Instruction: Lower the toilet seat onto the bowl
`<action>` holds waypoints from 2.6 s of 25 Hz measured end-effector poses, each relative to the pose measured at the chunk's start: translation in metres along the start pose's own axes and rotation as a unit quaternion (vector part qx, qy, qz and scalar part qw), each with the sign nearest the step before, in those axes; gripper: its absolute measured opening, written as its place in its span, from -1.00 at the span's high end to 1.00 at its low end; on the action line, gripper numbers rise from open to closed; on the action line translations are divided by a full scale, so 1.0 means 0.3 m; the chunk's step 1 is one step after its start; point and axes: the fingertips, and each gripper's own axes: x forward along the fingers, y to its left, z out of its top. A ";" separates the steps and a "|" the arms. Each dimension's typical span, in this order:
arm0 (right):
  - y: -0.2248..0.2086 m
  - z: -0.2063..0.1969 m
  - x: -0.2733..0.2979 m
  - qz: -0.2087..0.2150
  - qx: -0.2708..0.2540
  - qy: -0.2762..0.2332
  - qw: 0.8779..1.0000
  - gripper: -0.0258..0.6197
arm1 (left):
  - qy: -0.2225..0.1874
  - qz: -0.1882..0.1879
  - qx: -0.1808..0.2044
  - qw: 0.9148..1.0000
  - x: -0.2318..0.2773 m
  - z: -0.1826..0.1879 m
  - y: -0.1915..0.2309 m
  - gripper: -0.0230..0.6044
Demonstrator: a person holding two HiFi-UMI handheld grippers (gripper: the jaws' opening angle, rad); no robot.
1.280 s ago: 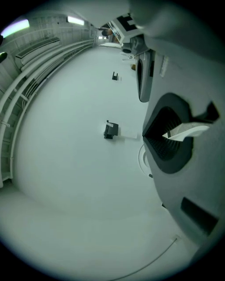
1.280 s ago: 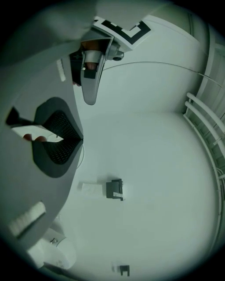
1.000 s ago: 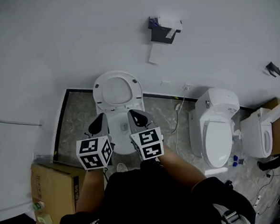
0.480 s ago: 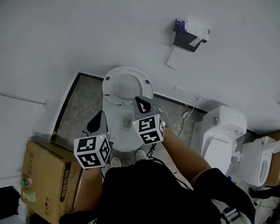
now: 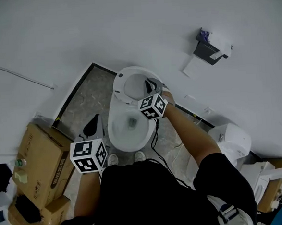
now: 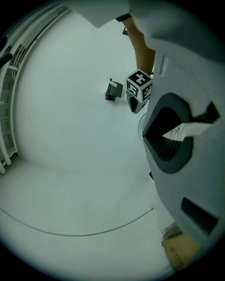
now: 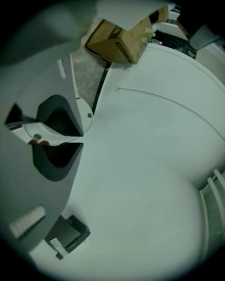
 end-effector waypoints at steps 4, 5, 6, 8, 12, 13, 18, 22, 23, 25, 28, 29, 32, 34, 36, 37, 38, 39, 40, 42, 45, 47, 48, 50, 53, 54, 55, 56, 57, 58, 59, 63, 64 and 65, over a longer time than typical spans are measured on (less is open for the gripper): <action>-0.025 -0.069 0.159 0.008 -0.029 0.033 0.999 0.70 | 0.002 0.029 -0.007 1.000 -0.024 -0.017 0.028 0.90; -0.032 -0.096 0.196 0.009 -0.036 0.046 0.998 0.68 | 0.004 0.036 -0.008 0.999 -0.031 -0.022 0.033 0.90; -0.038 -0.123 0.230 0.009 -0.044 0.058 0.997 0.68 | 0.006 0.043 -0.008 0.999 -0.037 -0.028 0.039 0.90; -0.040 -0.172 0.287 0.011 -0.058 0.079 0.995 0.67 | 0.010 0.057 -0.011 0.998 -0.053 -0.042 0.056 0.90; -0.037 -0.230 0.372 0.017 -0.078 0.104 0.991 0.65 | 0.017 0.082 -0.017 0.996 -0.076 -0.065 0.097 0.90; -0.034 -0.239 0.389 0.019 -0.081 0.108 0.991 0.65 | 0.018 0.086 -0.018 0.996 -0.078 -0.068 0.106 0.90; -0.018 -0.238 0.436 0.027 -0.085 0.118 0.989 0.65 | 0.023 0.098 -0.019 0.995 -0.079 -0.073 0.131 0.90; -0.012 -0.230 0.466 0.030 -0.096 0.127 0.987 0.65 | 0.028 0.103 -0.020 0.994 -0.074 -0.081 0.150 0.90; -0.009 -0.232 0.475 0.030 -0.101 0.131 0.986 0.65 | 0.029 0.105 -0.020 0.994 -0.075 -0.082 0.156 0.90; -0.006 -0.237 0.488 0.028 -0.112 0.139 0.984 0.65 | 0.030 0.107 -0.021 0.994 -0.078 -0.084 0.167 0.90; -0.015 -0.244 0.507 0.015 -0.133 0.148 0.980 0.72 | 0.029 0.111 -0.022 0.993 -0.080 -0.080 0.181 0.90; -0.019 -0.245 0.512 0.012 -0.139 0.151 0.979 0.72 | 0.028 0.111 -0.022 0.993 -0.082 -0.078 0.184 0.90; -0.024 -0.252 0.518 0.007 -0.152 0.162 0.975 0.74 | 0.028 0.112 -0.021 0.993 -0.087 -0.079 0.191 0.90; -0.026 -0.254 0.515 0.006 -0.154 0.167 0.974 0.75 | 0.028 0.112 -0.022 0.993 -0.091 -0.081 0.198 0.90; -0.023 -0.249 0.507 0.008 -0.156 0.169 0.973 0.79 | 0.027 0.111 -0.023 0.993 -0.097 -0.082 0.208 0.90; -0.019 -0.245 0.501 0.011 -0.159 0.171 0.972 0.80 | 0.027 0.110 -0.023 0.993 -0.099 -0.083 0.212 0.90; -0.013 -0.242 0.492 0.014 -0.163 0.172 0.971 0.80 | 0.027 0.108 -0.023 0.994 -0.100 -0.085 0.214 0.90; -0.006 -0.241 0.483 0.018 -0.167 0.172 0.971 0.80 | 0.027 0.106 -0.023 0.994 -0.101 -0.088 0.214 0.90; 0.002 -0.239 0.472 0.023 -0.169 0.171 0.970 0.80 | 0.028 0.104 -0.023 0.994 -0.101 -0.092 0.213 0.90; 0.017 -0.235 0.449 0.032 -0.168 0.166 0.971 0.80 | 0.029 0.098 -0.022 0.994 -0.100 -0.098 0.210 0.90; 0.045 -0.226 0.408 0.046 -0.162 0.162 0.972 0.80 | 0.030 0.089 -0.023 0.995 -0.098 -0.105 0.211 0.90; 0.071 -0.215 0.378 0.057 -0.156 0.161 0.973 0.79 | 0.028 0.084 -0.024 0.996 -0.097 -0.105 0.216 0.90; 0.084 -0.211 0.362 0.062 -0.153 0.159 0.973 0.78 | 0.027 0.081 -0.024 0.996 -0.097 -0.106 0.216 0.90; 0.108 -0.208 0.331 0.071 -0.149 0.154 0.974 0.78 | 0.026 0.073 -0.025 0.997 -0.092 -0.110 0.210 0.90; 0.155 -0.205 0.274 0.092 -0.136 0.146 0.976 0.76 | 0.028 0.061 -0.024 0.997 -0.090 -0.119 0.203 0.90; 0.177 -0.205 0.253 0.101 -0.133 0.143 0.976 0.76 | 0.029 0.058 -0.024 0.998 -0.090 -0.121 0.204 0.90; 0.203 -0.207 0.232 0.111 -0.131 0.141 0.975 0.76 | 0.029 0.056 -0.024 0.998 -0.090 -0.123 0.207 0.90; 0.230 -0.208 0.209 0.122 -0.130 0.138 0.974 0.75 | 0.030 0.054 -0.024 0.998 -0.089 -0.124 0.209 0.90; 0.257 -0.208 0.183 0.132 -0.127 0.135 0.974 0.75 | 0.031 0.053 -0.026 0.998 -0.088 -0.126 0.212 0.90; 0.283 -0.207 0.153 0.141 -0.122 0.133 0.973 0.75 | 0.032 0.052 -0.028 0.998 -0.086 -0.127 0.213 0.90; 0.307 -0.205 0.121 0.147 -0.118 0.130 0.973 0.75 | 0.032 0.050 -0.030 0.998 -0.085 -0.129 0.212 0.90; 0.406 -0.213 0.029 0.161 -0.119 0.116 0.973 0.74 | 0.035 0.044 -0.034 0.998 -0.084 -0.138 0.209 0.90; 0.433 -0.219 0.015 0.165 -0.121 0.111 0.973 0.74 | 0.037 0.043 -0.035 0.998 -0.084 -0.143 0.209 0.90; 0.459 -0.224 0.001 0.168 -0.122 0.107 0.972 0.74 | 0.038 0.041 -0.037 0.998 -0.084 -0.148 0.209 0.90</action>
